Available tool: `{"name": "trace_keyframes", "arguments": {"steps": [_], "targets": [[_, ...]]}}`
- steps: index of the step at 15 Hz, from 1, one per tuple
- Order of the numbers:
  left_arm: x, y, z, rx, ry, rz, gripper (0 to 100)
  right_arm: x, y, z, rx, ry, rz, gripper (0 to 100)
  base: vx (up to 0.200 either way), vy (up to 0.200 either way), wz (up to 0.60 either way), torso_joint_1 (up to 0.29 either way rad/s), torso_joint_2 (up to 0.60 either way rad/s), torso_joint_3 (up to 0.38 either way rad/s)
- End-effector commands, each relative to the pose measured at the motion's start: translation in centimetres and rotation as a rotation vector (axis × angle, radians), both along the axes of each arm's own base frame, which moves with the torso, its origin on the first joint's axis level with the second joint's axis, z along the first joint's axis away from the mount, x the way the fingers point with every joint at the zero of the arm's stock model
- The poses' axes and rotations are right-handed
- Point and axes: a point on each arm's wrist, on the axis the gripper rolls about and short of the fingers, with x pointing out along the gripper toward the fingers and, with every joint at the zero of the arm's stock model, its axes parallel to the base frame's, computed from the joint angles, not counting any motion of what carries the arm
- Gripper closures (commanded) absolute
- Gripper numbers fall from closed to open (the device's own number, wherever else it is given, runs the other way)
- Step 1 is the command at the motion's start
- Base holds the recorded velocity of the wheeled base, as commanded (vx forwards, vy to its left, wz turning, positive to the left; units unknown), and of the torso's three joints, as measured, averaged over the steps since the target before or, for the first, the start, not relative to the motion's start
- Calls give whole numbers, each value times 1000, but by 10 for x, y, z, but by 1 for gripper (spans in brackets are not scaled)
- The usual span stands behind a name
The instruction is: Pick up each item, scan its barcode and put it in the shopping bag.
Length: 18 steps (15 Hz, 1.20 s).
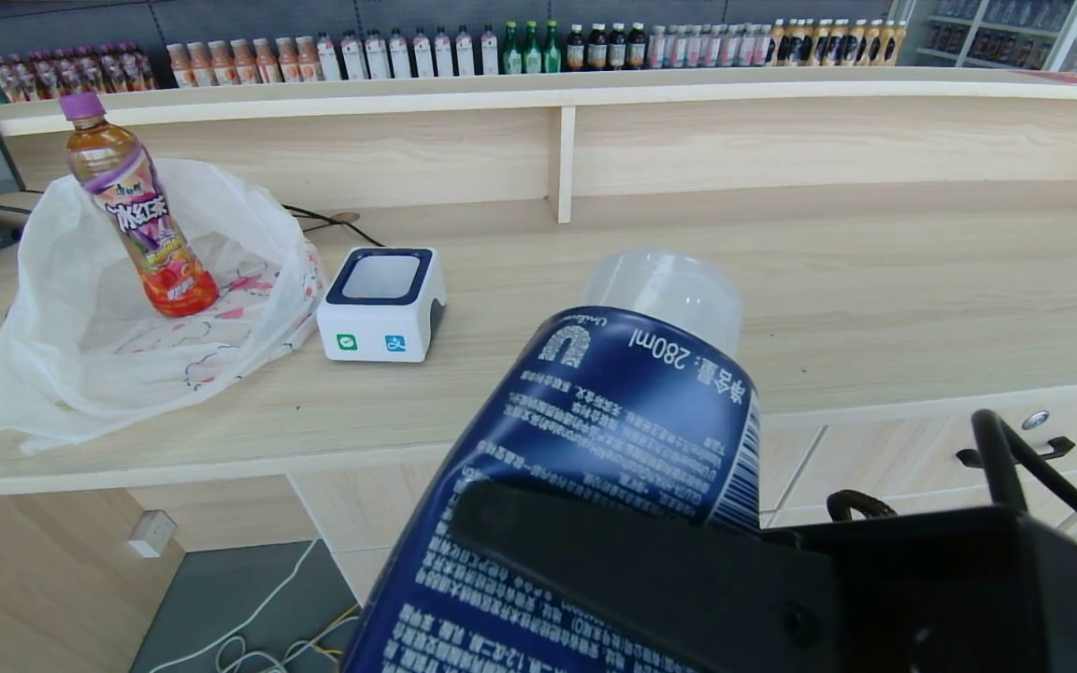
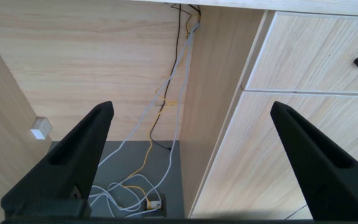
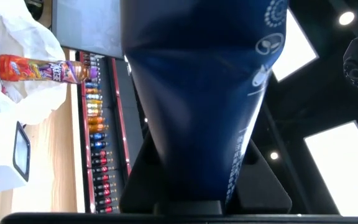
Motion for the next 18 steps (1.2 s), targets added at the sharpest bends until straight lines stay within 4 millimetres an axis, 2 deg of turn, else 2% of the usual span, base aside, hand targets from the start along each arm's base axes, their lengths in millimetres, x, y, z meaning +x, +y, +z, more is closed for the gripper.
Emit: {"name": "trace_keyframes", "arguments": {"steps": [1, 7, 10, 13, 16, 18], "targets": [[0, 0, 0, 0, 0, 1, 0, 0, 3, -1, -2, 1, 4, 100, 0, 0, 0, 0, 0, 0], [0, 0, 0, 0, 0, 1, 0, -3, 20, -2, 7, 85, 84, 100, 0, 0, 0, 0, 0, 0], [0, 0, 0, 0, 0, 1, 0, -1, 24, -5, 13, 209, 142, 100, 0, 0, 0, 0, 0, 0], [0, 0, 0, 0, 0, 1, 0, 5, 23, -10, 22, 389, 206, 100, 0, 0, 0, 0, 0, 0], [0, 0, 0, 0, 0, 1, 0, 13, 26, -18, 46, 687, 310, 100, 0, 0, 0, 0, 0, 0], [0, 0, 0, 0, 0, 1, 0, 15, 26, -18, 65, 769, 336, 100, 0, 0, 0, 0, 0, 0]]}}
